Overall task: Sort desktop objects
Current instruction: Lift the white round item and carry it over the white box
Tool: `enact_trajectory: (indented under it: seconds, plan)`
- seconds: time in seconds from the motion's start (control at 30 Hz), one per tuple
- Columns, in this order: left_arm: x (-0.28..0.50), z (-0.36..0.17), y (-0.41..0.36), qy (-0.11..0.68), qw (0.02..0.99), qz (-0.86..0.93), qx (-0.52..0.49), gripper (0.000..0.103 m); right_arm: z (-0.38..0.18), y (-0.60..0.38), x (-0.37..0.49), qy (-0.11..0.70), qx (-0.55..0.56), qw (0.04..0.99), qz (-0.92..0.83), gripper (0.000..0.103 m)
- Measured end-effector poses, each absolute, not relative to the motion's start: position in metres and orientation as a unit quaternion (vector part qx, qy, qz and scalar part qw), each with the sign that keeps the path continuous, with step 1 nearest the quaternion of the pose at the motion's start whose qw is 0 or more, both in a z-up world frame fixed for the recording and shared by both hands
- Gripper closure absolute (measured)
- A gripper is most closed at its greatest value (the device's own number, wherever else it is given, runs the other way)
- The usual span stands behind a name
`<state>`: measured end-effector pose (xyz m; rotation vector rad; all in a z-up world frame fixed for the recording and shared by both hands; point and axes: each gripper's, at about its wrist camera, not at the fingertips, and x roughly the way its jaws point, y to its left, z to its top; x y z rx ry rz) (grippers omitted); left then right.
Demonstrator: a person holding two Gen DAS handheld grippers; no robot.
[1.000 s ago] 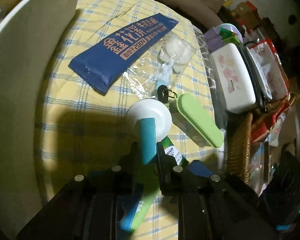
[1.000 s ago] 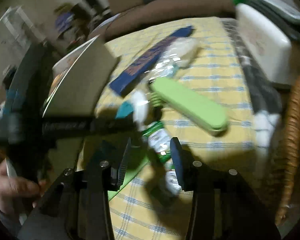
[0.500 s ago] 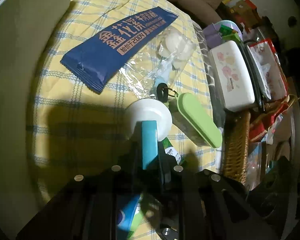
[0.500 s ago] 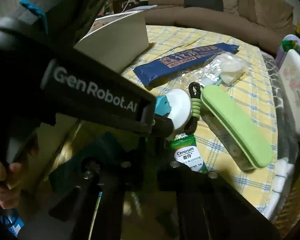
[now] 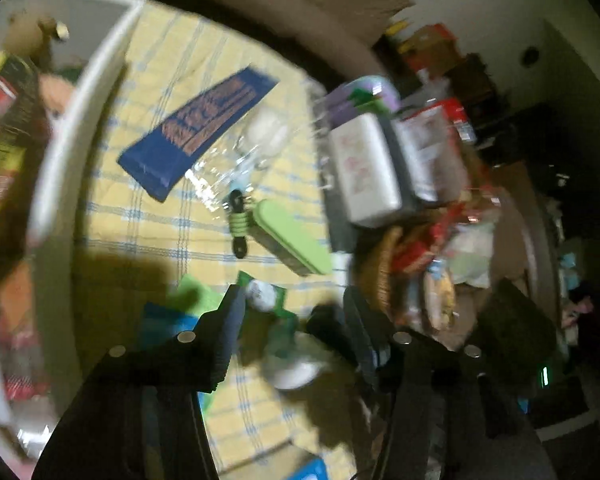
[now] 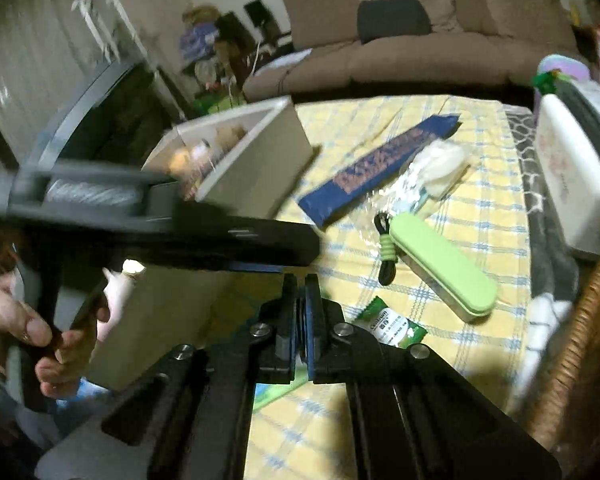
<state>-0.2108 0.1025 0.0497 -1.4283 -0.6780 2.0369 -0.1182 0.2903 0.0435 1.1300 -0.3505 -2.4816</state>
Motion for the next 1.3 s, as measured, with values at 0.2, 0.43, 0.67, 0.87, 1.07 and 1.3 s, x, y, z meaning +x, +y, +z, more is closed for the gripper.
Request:
enact_trajectory:
  seconds: [0.2, 0.43, 0.67, 0.87, 1.07, 1.3]
  plan:
    - [-0.149, 0.088, 0.079, -0.171, 0.325, 0.806, -0.464, 0.044, 0.099, 0.311, -0.095, -0.18, 0.374, 0.187, -0.891, 0.099]
    - [-0.076, 0.119, 0.11, 0.016, 0.359, 0.85, -0.385, 0.044, 0.168, 0.294, -0.057, -0.174, 0.356, 0.186, -0.899, 0.099]
    - [-0.041, 0.16, 0.092, 0.021, 0.37, 0.869, -0.327, 0.06, 0.223, 0.241, -0.011, -0.157, 0.366, 0.231, -0.888, 0.099]
    - [-0.016, 0.169, 0.048, 0.034, 0.339, 0.886, -0.315, 0.084, 0.236, 0.177, 0.008, -0.142, 0.379, 0.267, -0.875, 0.099]
    - [-0.023, 0.166, -0.028, -0.009, 0.295, 0.899, -0.324, 0.085, 0.229, 0.114, -0.007, -0.141, 0.387, 0.302, -0.86, 0.099]
    - [-0.041, 0.149, -0.105, -0.033, 0.247, 0.906, -0.341, 0.088, 0.204, 0.052, -0.047, -0.166, 0.392, 0.338, -0.839, 0.099]
